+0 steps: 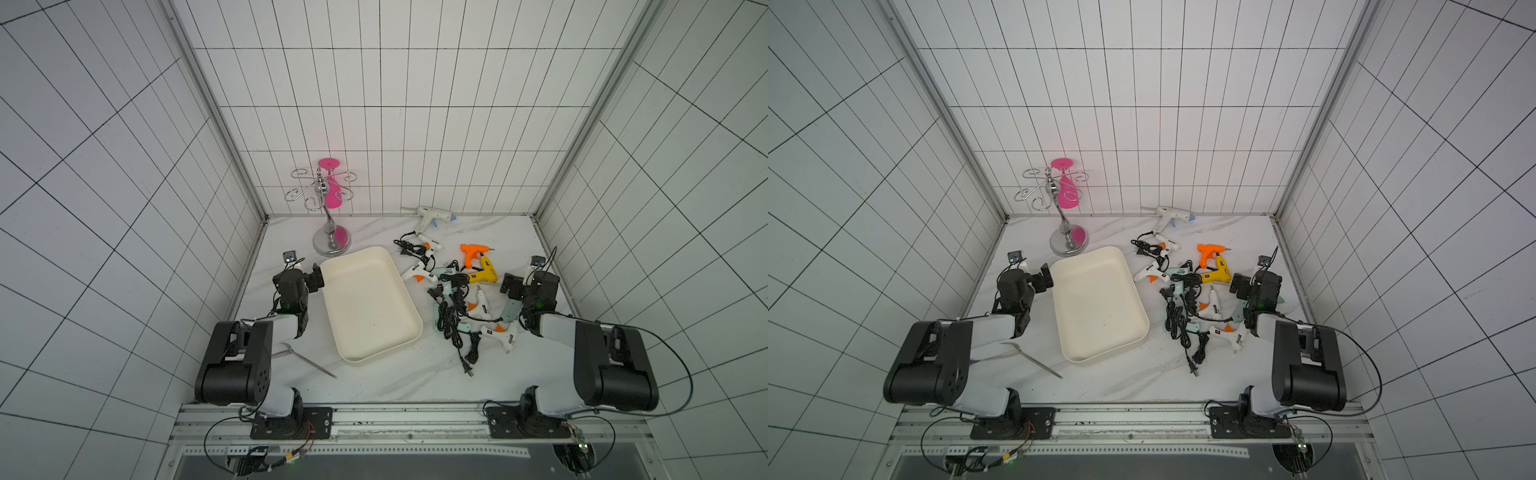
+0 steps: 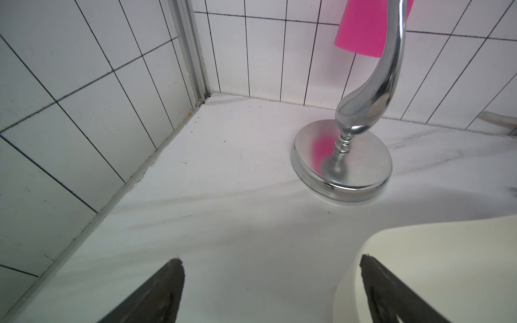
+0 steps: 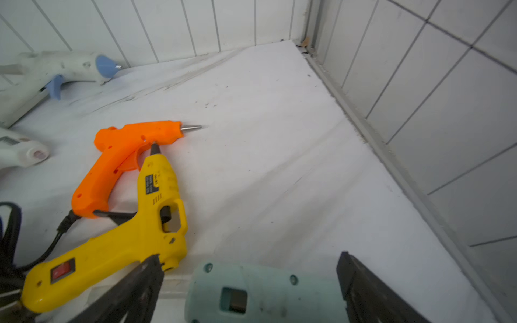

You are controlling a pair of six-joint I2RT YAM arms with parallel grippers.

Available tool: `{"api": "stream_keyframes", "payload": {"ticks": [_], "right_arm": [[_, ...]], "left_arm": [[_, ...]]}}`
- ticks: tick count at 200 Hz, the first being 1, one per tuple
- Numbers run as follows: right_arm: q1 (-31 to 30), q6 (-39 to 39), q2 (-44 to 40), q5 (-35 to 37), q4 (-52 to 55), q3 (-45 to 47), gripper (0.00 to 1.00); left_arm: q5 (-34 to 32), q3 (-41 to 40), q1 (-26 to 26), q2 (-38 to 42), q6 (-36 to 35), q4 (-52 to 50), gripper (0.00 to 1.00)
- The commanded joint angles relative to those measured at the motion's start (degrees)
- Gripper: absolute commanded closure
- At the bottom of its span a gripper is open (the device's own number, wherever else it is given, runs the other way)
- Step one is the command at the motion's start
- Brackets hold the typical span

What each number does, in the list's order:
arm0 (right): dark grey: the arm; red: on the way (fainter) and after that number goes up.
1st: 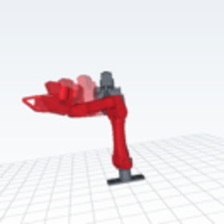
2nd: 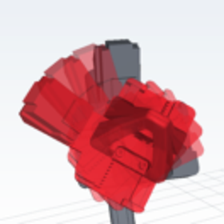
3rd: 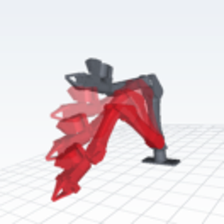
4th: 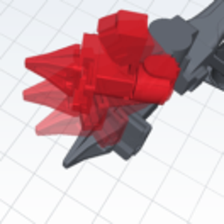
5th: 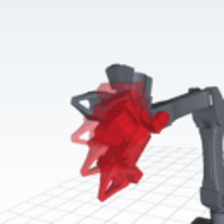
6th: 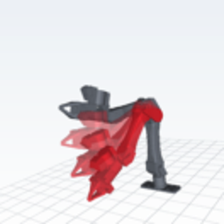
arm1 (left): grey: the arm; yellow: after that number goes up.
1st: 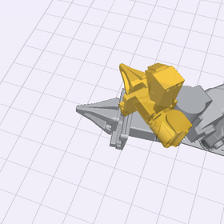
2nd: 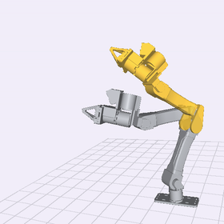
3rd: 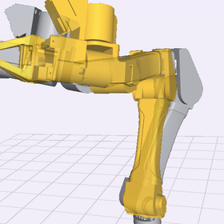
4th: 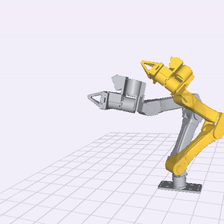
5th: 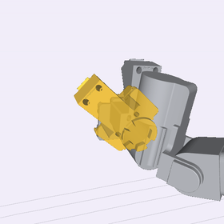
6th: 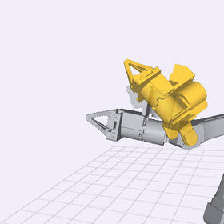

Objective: Put the hot melt glue gun into the storage box
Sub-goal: Adjust the storage box at the center of the board.

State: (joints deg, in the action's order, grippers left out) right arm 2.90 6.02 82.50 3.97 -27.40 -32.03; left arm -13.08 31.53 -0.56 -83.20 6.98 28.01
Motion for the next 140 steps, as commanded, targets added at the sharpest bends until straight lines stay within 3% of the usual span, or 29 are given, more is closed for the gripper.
{"api": "stream_keyframes", "payload": {"ticks": [1, 28, 46, 63, 82, 110, 140], "right_arm": [[1.1, 6.7, -3.6, 4.5, 21.9, -13.8, 0.02], [1.0, 10.1, 0.3, -0.6, 41.2, -28.7, 0.05], [1.0, 11.9, 4.6, -2.6, 53.6, -38.2, 0.07], [0.8, 13.2, 8.4, -5.9, 58.8, -43.7, 0.10], [-1.1, 13.3, 13.3, -9.8, 61.9, -49.2, 0.16], [-7.5, 10.2, 22.0, -9.1, 67.7, -58.3, 0.17], [-11.8, 9.7, 28.9, -7.3, 70.6, -63.4, 0.21]], "left_arm": [[-6.5, 9.3, -1.7, 7.6, 6.4, -21.0, 0.02], [-13.5, 20.6, -8.8, 12.0, 14.9, -44.4, 0.01], [-10.6, 27.5, -11.8, 12.2, 23.1, -60.2, 0.01], [-6.6, 29.6, -13.0, 11.2, 29.5, -68.8, 0.01], [-2.4, 30.1, -13.1, 9.8, 34.2, -74.6, 0.02], [2.8, 27.7, -13.3, 7.3, 36.2, -75.9, 0.02], [3.4, 28.0, -13.3, 3.1, 37.1, -77.8, 0.02]]}}
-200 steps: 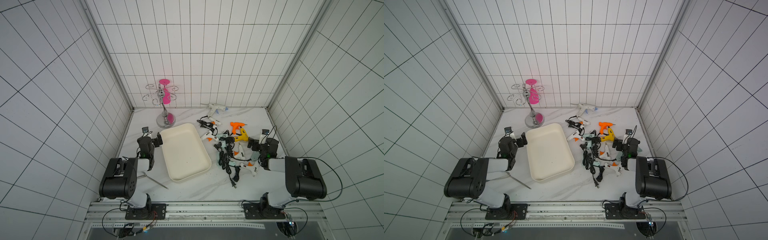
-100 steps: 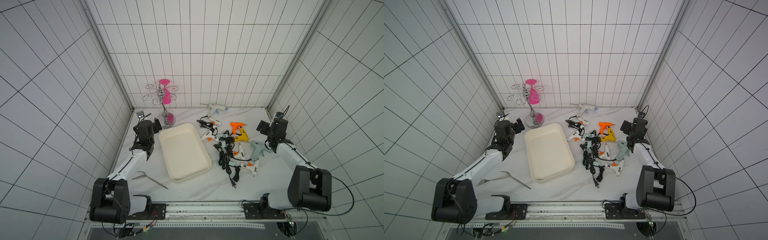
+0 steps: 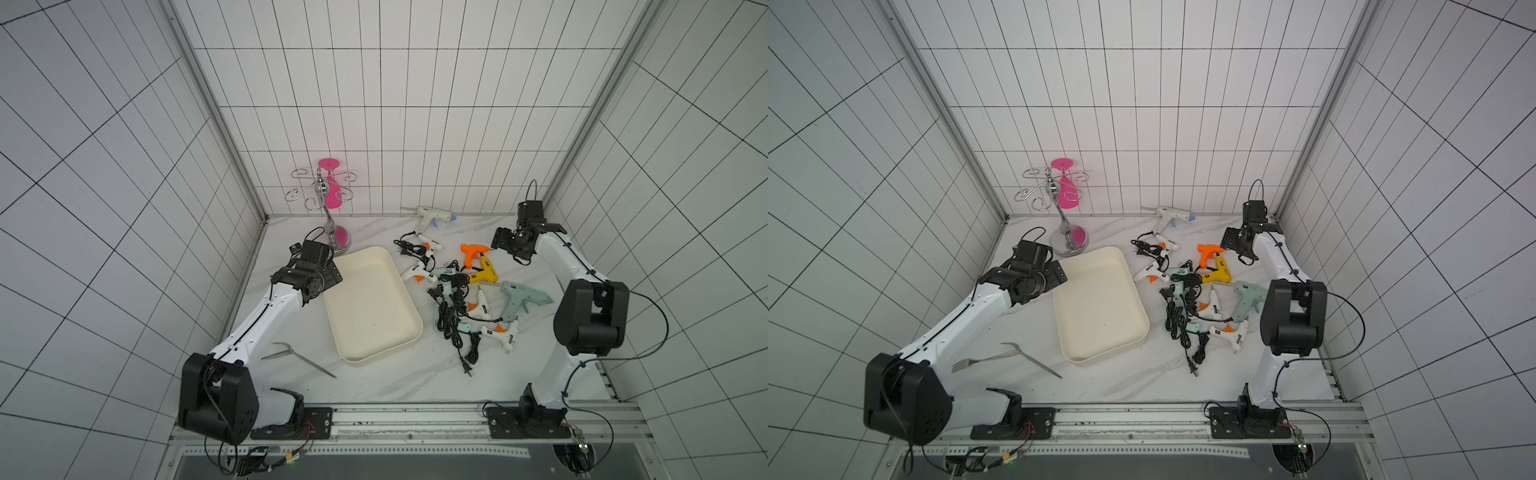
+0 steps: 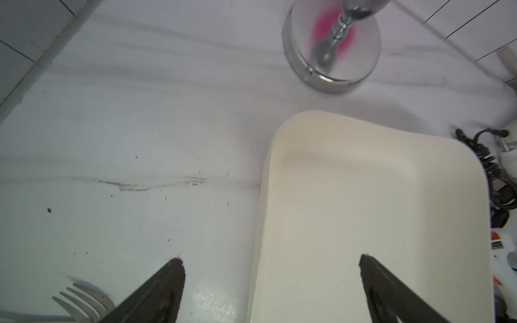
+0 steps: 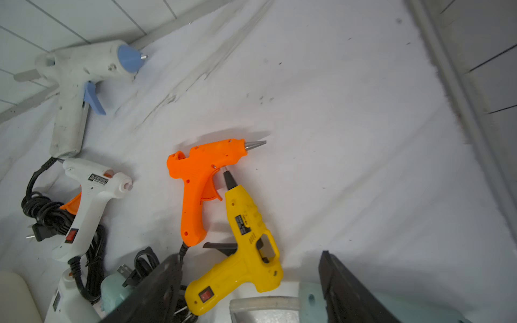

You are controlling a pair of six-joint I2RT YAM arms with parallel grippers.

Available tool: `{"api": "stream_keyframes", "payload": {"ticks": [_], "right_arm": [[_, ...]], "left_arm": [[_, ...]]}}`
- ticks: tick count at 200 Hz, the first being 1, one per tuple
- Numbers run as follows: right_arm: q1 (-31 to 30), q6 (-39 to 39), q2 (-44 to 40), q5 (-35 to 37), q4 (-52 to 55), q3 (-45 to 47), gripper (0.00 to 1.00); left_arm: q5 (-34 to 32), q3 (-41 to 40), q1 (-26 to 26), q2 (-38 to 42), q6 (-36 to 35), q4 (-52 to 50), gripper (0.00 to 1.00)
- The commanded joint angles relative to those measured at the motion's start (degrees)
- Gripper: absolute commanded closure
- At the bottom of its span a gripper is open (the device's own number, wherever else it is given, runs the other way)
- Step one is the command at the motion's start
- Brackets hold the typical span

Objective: Put the hot melt glue gun into the storage box
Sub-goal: Adjust the storage box at the center of the board.

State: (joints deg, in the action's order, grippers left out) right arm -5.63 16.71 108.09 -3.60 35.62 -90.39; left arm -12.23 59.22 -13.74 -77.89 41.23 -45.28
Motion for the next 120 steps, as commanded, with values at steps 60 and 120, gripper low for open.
{"api": "stream_keyframes", "payload": {"ticks": [60, 120], "right_arm": [[-8.0, -1.2, 11.6, 2.1, 9.8, -10.2, 0.27], [-9.2, -0.5, 20.4, 2.2, 10.8, -16.9, 0.39]], "left_arm": [[4.0, 2.0, -0.1, -10.4, -2.3, -2.2, 0.02], [3.6, 8.9, -0.2, -18.3, -10.0, -2.0, 0.20]]}}
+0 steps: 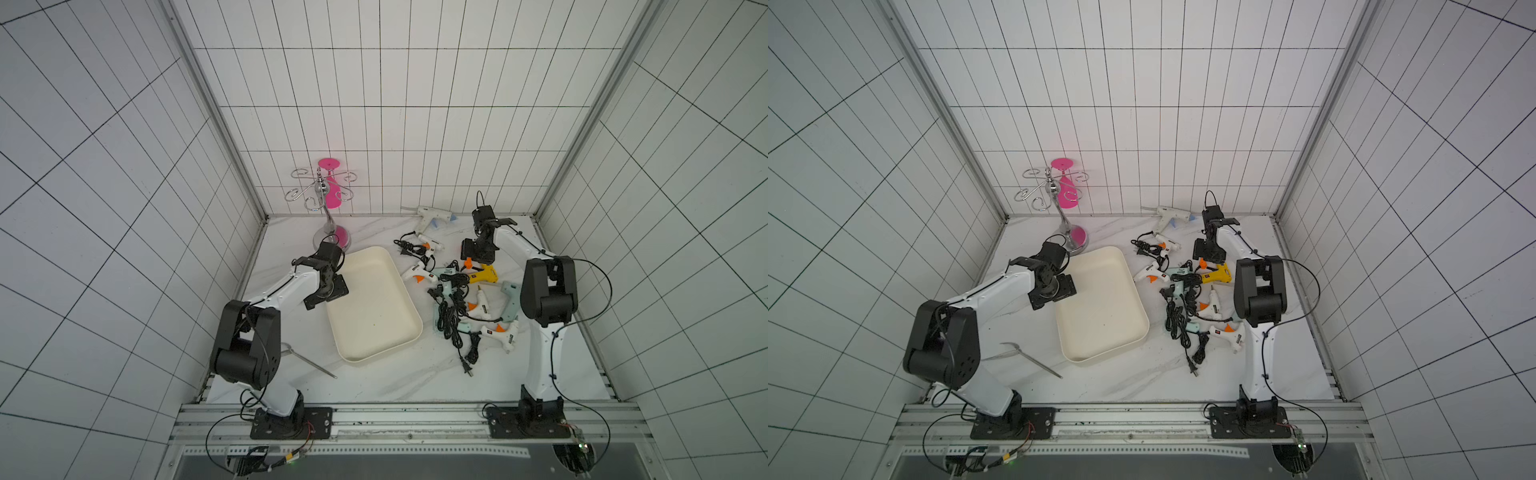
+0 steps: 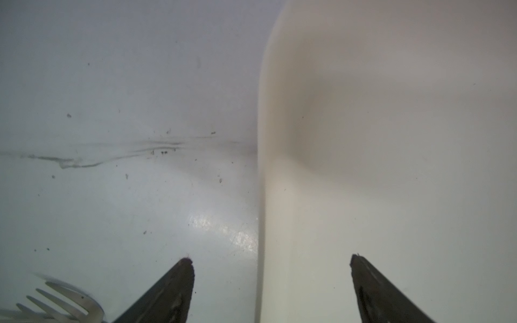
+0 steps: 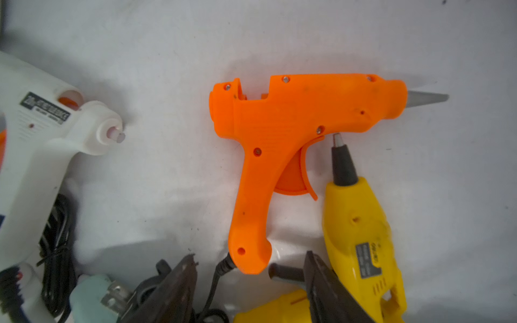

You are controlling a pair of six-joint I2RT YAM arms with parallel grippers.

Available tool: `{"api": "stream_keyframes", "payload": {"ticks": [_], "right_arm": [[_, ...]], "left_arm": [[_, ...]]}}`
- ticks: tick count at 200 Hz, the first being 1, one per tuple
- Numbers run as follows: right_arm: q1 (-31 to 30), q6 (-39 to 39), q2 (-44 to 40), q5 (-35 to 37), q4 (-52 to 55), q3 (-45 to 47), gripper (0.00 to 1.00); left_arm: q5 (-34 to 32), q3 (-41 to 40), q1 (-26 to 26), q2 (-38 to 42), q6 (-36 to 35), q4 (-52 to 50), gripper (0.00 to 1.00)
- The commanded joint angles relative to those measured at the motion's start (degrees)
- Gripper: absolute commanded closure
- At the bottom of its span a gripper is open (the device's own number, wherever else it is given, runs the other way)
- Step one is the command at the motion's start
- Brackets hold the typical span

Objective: Put the hot melt glue gun into the storage box
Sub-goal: Adjust the storage box at the center of the board, then pick up the hot melt adhesive gun from the center of the board.

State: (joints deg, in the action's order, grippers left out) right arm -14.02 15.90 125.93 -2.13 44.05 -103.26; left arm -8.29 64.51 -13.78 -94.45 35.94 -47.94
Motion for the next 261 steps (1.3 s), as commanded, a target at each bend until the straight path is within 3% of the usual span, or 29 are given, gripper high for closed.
{"api": "stream_keyframes", "payload": {"ticks": [1, 43, 71, 101, 121, 146, 177, 195, 218, 261], "right_arm": [[-0.8, 0.3, 2.7, 0.7, 2.4, -4.1, 0.39], [-0.6, 1.0, 5.6, 2.9, 2.7, -5.2, 0.44], [-0.6, -0.3, 7.8, 2.7, 3.4, -7.3, 0.48], [-0.7, -1.6, 9.5, 2.3, 5.4, -9.6, 0.64], [-0.7, -2.7, 8.6, 3.1, 5.6, -9.6, 0.75], [-0.7, -4.6, 5.4, 6.2, 5.6, -9.3, 0.82], [-0.7, -6.8, -0.1, 9.4, 5.6, -9.7, 0.87], [-0.8, -7.2, -4.4, 8.4, 5.6, -9.3, 0.90], [-1.8, -7.7, -10.7, 4.7, 5.2, -7.9, 0.92], [-9.4, -10.9, -23.6, 3.6, 1.7, 0.5, 0.92]], "left_arm": [[-0.3, 3.8, -0.2, -1.8, -4.9, 0.7, 0.20], [-2.4, 6.8, -1.4, -3.9, -12.1, 0.9, 0.39], [-4.4, 8.0, -3.5, -6.2, -17.5, 3.3, 0.43], [-3.2, 11.9, -4.2, -10.4, -19.7, 3.2, 0.46], [-5.0, 13.6, -5.5, -10.3, -20.4, 3.0, 0.34], [-9.5, 13.3, -7.8, -4.6, -20.8, 4.2, 0.19], [-11.0, 14.2, -9.5, 3.7, -19.4, 3.8, 0.09], [-7.0, 14.7, -9.5, 7.8, -18.6, 5.7, 0.04], [2.8, 14.5, -9.5, 12.0, -16.7, 11.2, 0.01], [22.2, 14.8, -9.8, 11.4, -10.1, 23.9, 0.01]]}}
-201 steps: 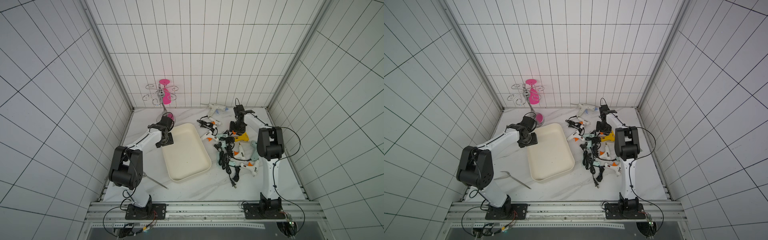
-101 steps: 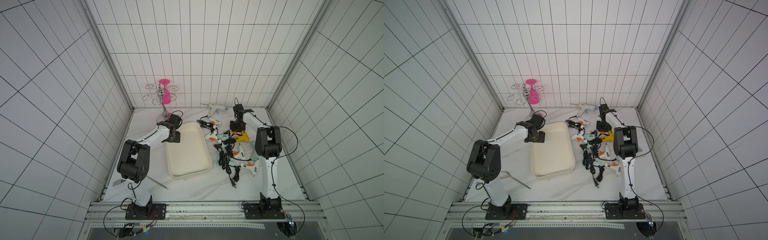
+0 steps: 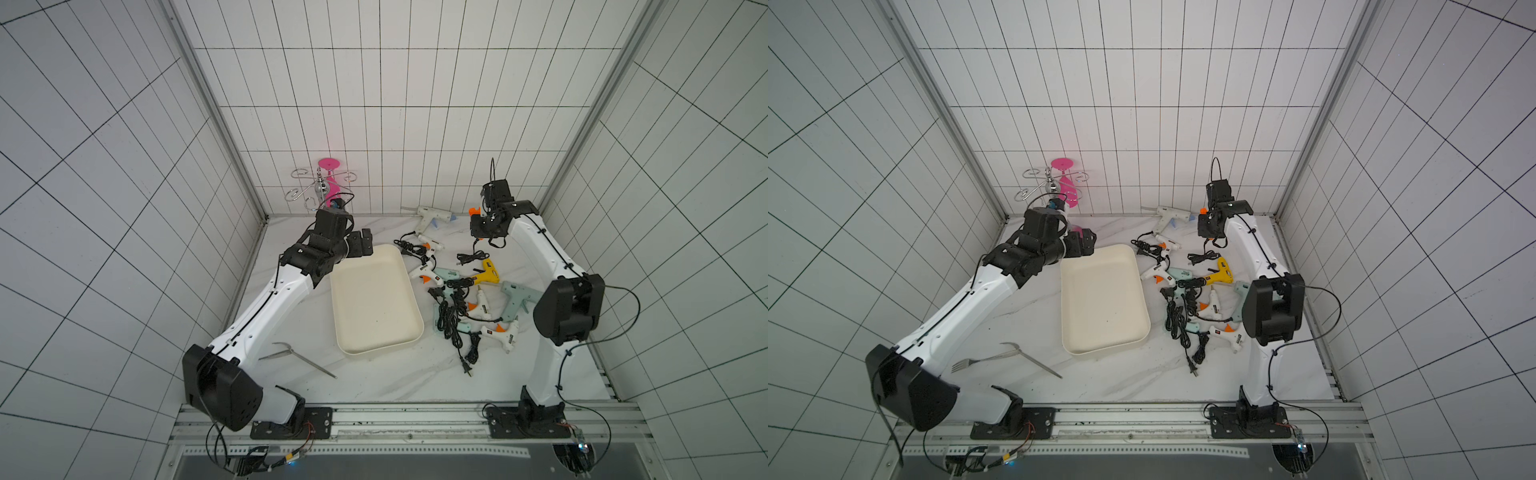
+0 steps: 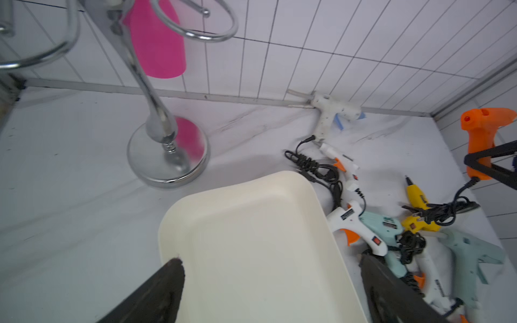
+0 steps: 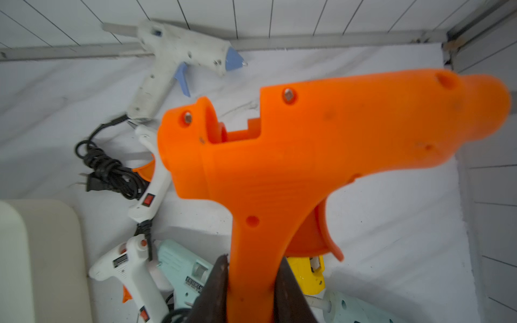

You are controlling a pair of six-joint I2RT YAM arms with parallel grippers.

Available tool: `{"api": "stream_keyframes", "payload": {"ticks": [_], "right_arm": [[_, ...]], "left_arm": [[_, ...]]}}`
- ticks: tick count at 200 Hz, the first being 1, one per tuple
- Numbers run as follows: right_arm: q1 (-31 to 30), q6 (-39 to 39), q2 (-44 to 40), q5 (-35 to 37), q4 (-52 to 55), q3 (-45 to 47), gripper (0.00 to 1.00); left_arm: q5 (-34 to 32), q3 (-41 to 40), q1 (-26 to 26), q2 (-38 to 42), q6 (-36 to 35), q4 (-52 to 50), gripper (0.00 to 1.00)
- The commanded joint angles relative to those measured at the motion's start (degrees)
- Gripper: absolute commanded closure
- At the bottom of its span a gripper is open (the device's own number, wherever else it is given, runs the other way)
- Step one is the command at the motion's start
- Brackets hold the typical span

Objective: Put the hot melt glue gun into the storage box
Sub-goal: Pick up the hot melt adhesive gun from the center of the board.

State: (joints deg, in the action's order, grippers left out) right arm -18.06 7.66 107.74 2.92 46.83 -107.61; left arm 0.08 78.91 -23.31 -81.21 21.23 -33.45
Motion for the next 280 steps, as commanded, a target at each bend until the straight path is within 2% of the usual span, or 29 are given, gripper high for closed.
{"api": "stream_keyframes", "payload": {"ticks": [1, 19, 38, 63, 136, 172, 194, 230, 254, 280], "right_arm": [[-5.7, -2.6, -5.7, -1.5, -1.1, 5.0, 0.92], [-9.5, -2.5, -10.0, -2.1, -1.7, 7.7, 0.92], [-13.9, -3.2, -13.6, -2.0, -1.7, 9.9, 0.92], [-19.2, -5.5, -18.2, 2.4, -4.5, 13.7, 0.92], [-26.9, -5.3, -21.3, 6.9, -7.9, 15.9, 0.92], [-29.3, -5.9, -21.0, 8.8, -9.1, 16.3, 0.92], [-29.7, -5.8, -21.2, 9.3, -9.2, 16.7, 0.92], [-30.2, -5.5, -21.4, 8.2, -9.5, 17.3, 0.92], [-30.4, -5.0, -21.2, 7.2, -9.6, 17.8, 0.92], [-30.4, -4.4, -22.0, 6.5, -10.8, 18.2, 0.92]], "left_arm": [[14.2, 0.4, -0.4, -1.9, 4.7, 9.7, 0.01], [19.5, 1.1, -1.0, -4.0, 6.9, 13.8, 0.01], [22.4, 1.9, -2.4, -5.4, 8.6, 18.0, 0.01], [24.3, 2.2, -4.6, -6.2, 10.4, 21.1, 0.01], [25.0, -1.3, -8.4, -6.8, 15.5, 24.9, 0.01], [22.9, -6.5, -9.1, -7.0, 21.3, 35.3, 0.05], [21.2, -8.0, -9.1, -7.0, 22.2, 38.9, 0.14], [19.0, -9.3, -9.0, -6.8, 21.9, 42.5, 0.42], [19.3, -10.8, -9.1, -6.8, 22.8, 47.6, 0.57], [23.0, -10.5, -9.1, -8.6, 23.3, 49.3, 0.69]]}}
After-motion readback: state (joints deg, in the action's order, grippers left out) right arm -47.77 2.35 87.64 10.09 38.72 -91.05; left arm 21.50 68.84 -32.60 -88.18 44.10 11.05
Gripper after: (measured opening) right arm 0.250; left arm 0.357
